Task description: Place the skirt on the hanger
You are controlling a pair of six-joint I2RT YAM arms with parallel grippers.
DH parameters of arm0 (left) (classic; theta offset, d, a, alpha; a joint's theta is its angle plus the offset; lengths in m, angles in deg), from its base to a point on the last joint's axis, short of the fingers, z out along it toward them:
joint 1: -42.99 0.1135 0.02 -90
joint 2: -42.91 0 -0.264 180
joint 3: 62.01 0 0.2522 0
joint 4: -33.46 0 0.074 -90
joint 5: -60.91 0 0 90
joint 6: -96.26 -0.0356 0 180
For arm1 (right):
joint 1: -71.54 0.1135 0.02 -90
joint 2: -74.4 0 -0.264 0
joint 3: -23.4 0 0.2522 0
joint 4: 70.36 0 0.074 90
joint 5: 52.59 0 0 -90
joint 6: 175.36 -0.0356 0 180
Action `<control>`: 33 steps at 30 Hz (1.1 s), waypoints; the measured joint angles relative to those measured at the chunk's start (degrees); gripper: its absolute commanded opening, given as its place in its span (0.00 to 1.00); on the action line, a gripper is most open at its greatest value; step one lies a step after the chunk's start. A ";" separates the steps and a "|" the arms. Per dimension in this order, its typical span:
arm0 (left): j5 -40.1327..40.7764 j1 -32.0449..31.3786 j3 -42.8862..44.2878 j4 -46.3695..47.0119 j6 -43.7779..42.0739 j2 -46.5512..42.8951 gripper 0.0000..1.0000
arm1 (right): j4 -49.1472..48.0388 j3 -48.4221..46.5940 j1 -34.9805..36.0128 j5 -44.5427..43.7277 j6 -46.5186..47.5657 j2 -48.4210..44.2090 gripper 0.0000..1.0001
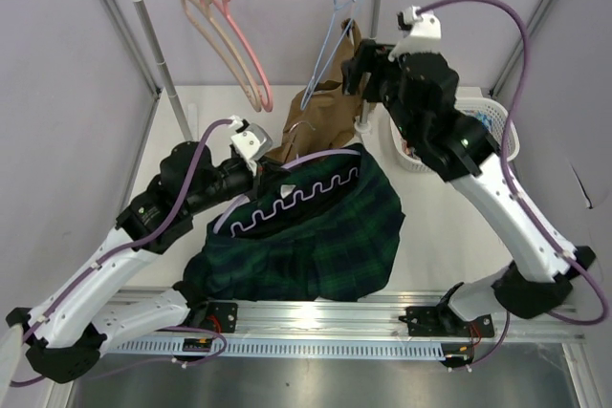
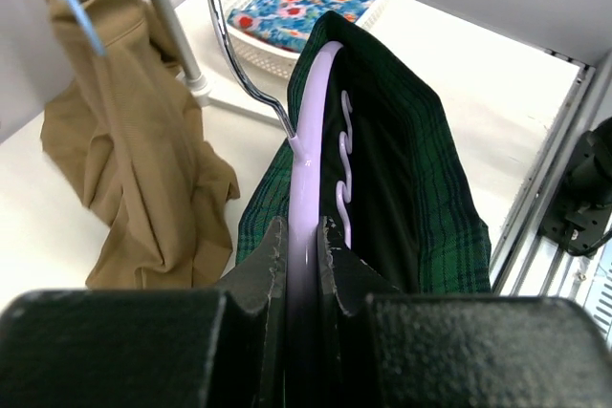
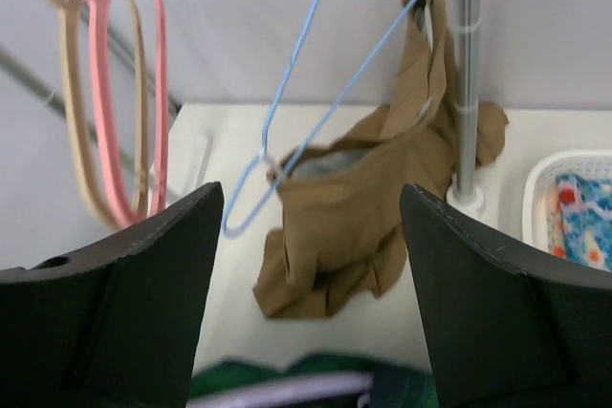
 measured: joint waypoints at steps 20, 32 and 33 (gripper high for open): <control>4.85 3.28 -2.51 -7.72 3.08 -5.55 0.00 | 9.53 -22.23 -5.64 12.48 -2.93 28.96 0.71; 5.01 3.54 -1.64 -10.47 3.06 -4.85 0.00 | 10.40 -12.87 -5.70 5.57 -2.25 22.64 0.45; 5.07 3.61 -1.20 -10.91 3.06 -4.59 0.00 | 10.45 -12.63 -5.79 5.09 -2.10 22.12 0.44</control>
